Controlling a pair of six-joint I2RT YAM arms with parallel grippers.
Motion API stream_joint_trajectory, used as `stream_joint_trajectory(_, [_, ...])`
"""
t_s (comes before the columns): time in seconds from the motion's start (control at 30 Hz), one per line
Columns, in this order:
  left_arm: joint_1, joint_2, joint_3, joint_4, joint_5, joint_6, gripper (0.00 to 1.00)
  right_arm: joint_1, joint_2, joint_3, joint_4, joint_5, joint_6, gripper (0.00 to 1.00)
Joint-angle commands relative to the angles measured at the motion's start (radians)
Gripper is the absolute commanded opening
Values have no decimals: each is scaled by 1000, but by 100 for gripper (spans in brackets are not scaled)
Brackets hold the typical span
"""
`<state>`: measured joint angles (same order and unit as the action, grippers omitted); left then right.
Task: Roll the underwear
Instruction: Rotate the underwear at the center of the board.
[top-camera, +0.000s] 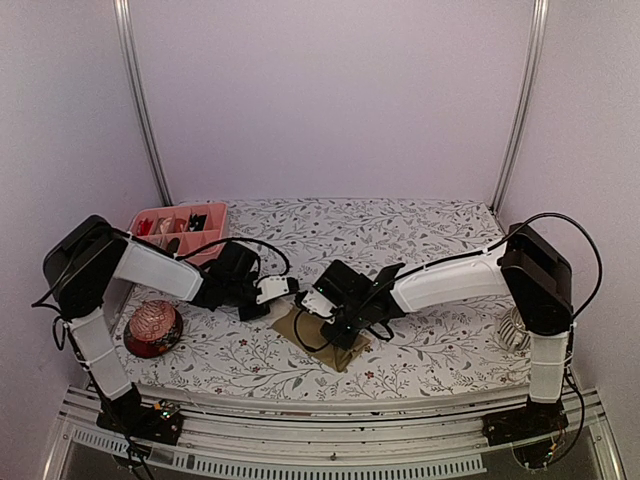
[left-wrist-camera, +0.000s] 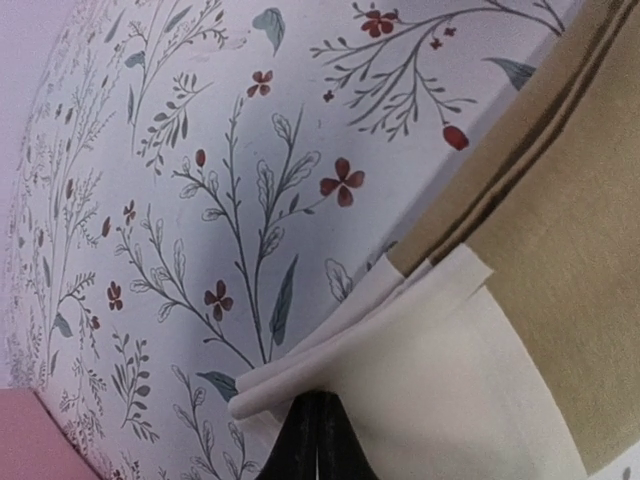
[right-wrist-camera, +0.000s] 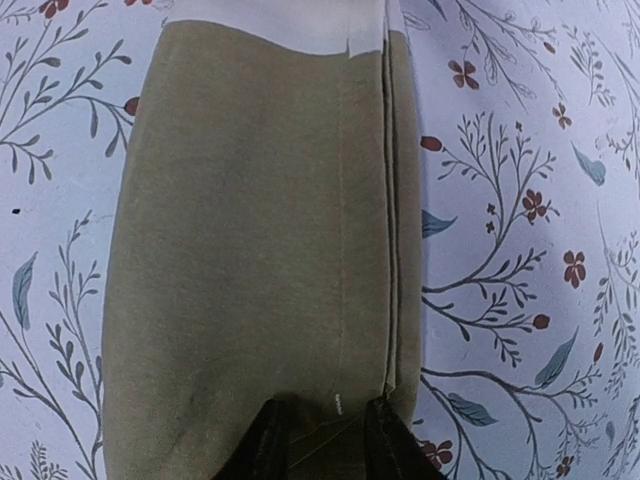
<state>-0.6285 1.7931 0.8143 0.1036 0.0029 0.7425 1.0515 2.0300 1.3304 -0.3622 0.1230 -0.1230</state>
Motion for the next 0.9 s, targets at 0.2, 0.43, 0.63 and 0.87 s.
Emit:
stream_joint_trajectory(0.2, [-38,229,229,-30,-194,32,20,-4,-175,-65,-41,-68,-5,55])
stream_joint_trajectory(0.43, [-60,382,471,-34,-343,59,82,-4,-302,-229,46,-52,-134,64])
stream_joint_trajectory(0.63, [-86,310,512,17,-404,39,99,-5,-374,-375,207,18,-242,70])
stream_joint_trajectory(0.87, [-88,12,301,-36,-299,-25,98,-6,-273,-373,276,203,-222,61])
